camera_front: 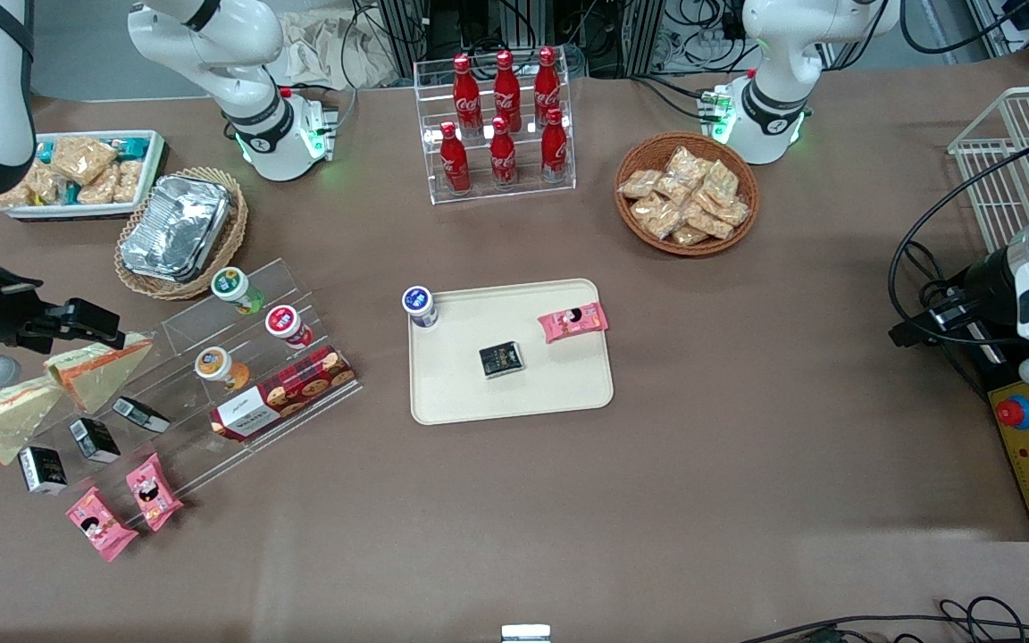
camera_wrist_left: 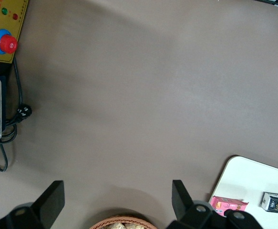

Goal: Place sandwich on tray
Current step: 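Move the right gripper over the wrapped triangle sandwiches on the acrylic stand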

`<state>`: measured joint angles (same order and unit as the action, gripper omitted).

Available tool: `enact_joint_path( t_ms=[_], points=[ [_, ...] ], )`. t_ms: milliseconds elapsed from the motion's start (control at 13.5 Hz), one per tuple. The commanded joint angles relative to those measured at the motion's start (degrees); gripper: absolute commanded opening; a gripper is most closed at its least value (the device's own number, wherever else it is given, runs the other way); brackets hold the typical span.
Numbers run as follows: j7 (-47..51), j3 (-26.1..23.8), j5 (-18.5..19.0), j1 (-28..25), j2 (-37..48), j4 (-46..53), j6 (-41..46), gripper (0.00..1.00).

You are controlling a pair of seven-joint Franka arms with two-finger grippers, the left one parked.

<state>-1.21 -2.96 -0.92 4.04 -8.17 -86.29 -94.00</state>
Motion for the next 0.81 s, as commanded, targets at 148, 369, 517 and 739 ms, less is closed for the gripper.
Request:
enact_joint_path(
  t_ms=[148, 369, 517, 739],
  points=[
    [0.86, -0.21, 0.92, 0.44, -0.71, 0.77, -0.83, 0.99],
    [0.07, 2.16, 0.40, 0.70, -2.29, 2.08, -1.18, 0.99],
    [0.16, 2.17, 0.48, 0.70, -3.17, 3.93, -2.32, 0.99],
    [0.68, 2.43, 0.74, 0.88, -2.82, 4.02, -2.33, 0.99]
  ],
)
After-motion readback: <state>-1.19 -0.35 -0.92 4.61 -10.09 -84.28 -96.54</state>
